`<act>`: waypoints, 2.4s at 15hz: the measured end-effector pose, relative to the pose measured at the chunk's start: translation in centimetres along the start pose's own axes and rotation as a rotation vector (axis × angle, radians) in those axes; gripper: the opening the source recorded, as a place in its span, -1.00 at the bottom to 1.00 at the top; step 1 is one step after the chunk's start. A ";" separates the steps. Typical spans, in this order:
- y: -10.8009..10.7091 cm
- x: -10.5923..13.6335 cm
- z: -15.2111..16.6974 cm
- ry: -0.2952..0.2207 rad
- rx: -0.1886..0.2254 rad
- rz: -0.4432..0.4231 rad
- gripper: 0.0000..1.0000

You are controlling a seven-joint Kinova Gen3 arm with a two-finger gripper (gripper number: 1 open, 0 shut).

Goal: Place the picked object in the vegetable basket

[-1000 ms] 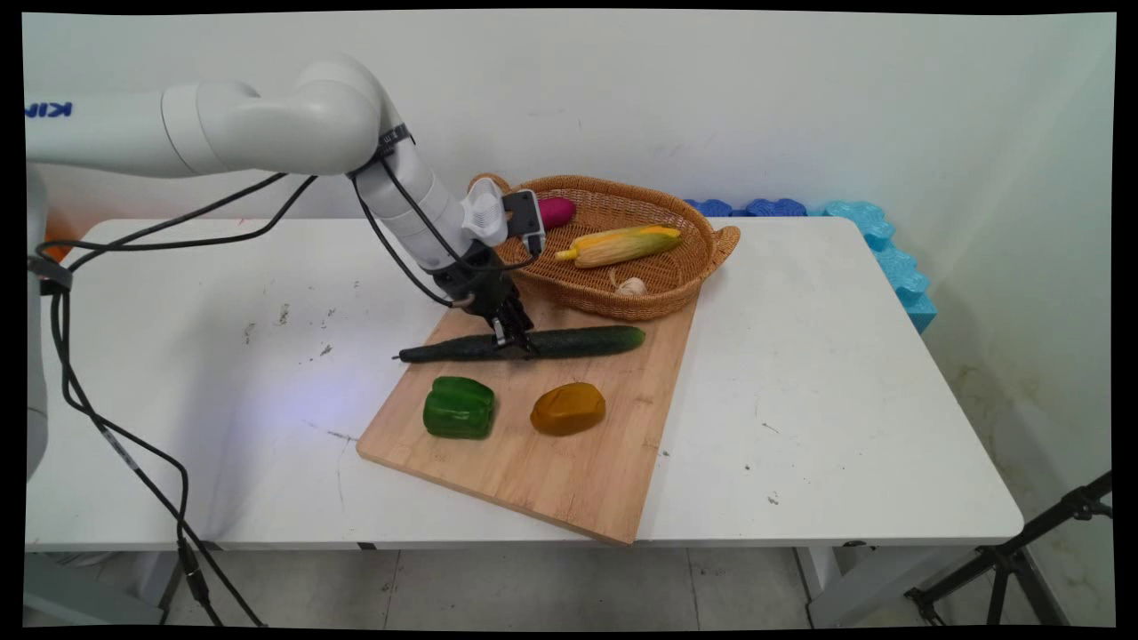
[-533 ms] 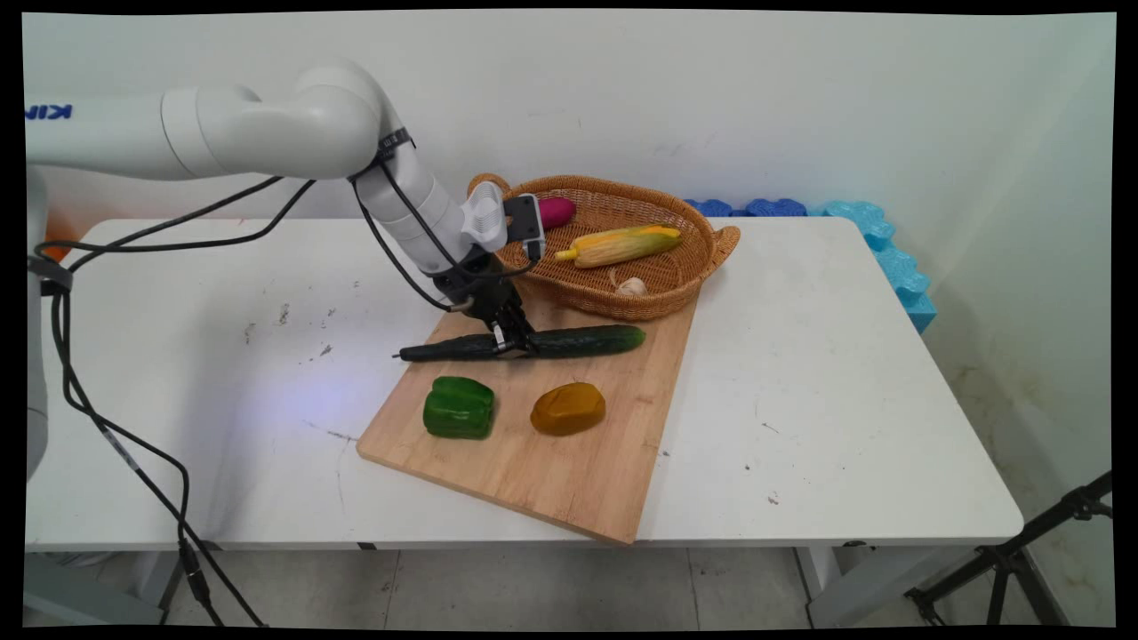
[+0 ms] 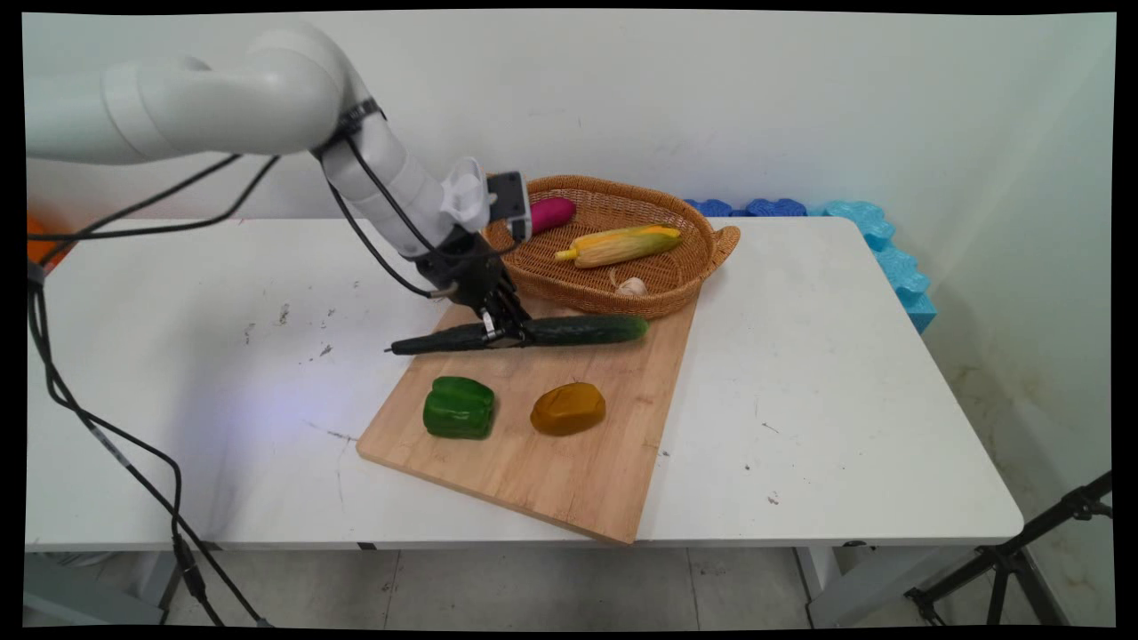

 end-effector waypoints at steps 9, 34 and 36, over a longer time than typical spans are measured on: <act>-0.5 2.9 -8.8 0.074 0.032 -0.058 -1.00; -14.6 8.3 -3.7 -0.096 0.237 -0.227 -1.00; -14.9 8.5 -2.6 -0.108 0.232 -0.230 -1.00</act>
